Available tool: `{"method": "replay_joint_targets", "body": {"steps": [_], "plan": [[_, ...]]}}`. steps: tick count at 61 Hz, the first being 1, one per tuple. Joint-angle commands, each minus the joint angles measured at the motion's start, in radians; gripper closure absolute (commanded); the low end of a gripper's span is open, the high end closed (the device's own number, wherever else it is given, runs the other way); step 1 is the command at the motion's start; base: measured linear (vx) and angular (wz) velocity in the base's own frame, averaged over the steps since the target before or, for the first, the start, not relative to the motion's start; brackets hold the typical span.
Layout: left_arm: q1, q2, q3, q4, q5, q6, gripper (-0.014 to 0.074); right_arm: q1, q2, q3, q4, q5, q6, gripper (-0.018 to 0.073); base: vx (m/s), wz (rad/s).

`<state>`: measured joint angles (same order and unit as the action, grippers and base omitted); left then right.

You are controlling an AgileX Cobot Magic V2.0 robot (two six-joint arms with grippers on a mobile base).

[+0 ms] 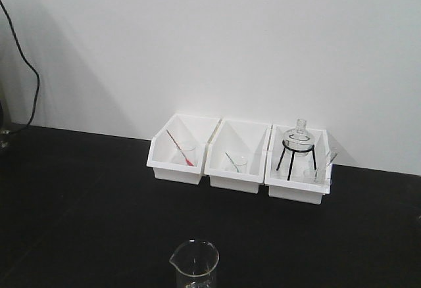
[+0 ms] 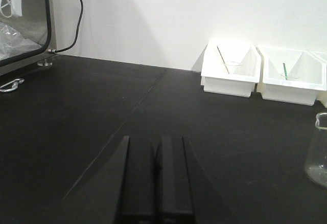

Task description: Grab transparent chemical and place on left bench

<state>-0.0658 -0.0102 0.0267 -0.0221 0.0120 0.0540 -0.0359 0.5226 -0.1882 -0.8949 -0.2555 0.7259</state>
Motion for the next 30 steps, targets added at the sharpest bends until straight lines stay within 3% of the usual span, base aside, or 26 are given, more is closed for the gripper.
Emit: {"method": "replay_joint_targets", "body": {"steps": [1, 21, 30], "plan": [[-0.002, -0.019, 0.016, -0.001, -0.078, -0.008, 0.06, -0.004, 0.003, -0.029, 0.005, -0.048, -0.002, 0.0566, 0.11, -0.03], [-0.002, -0.019, 0.016, -0.001, -0.078, -0.008, 0.06, -0.004, 0.003, -0.029, 0.006, -0.061, 0.002, 0.0566, 0.07, -0.02], [-0.002, -0.019, 0.016, -0.001, -0.078, -0.008, 0.06, -0.004, 0.003, -0.03, 0.01, -0.263, 0.008, 0.0566, 0.02, -0.02]]}}
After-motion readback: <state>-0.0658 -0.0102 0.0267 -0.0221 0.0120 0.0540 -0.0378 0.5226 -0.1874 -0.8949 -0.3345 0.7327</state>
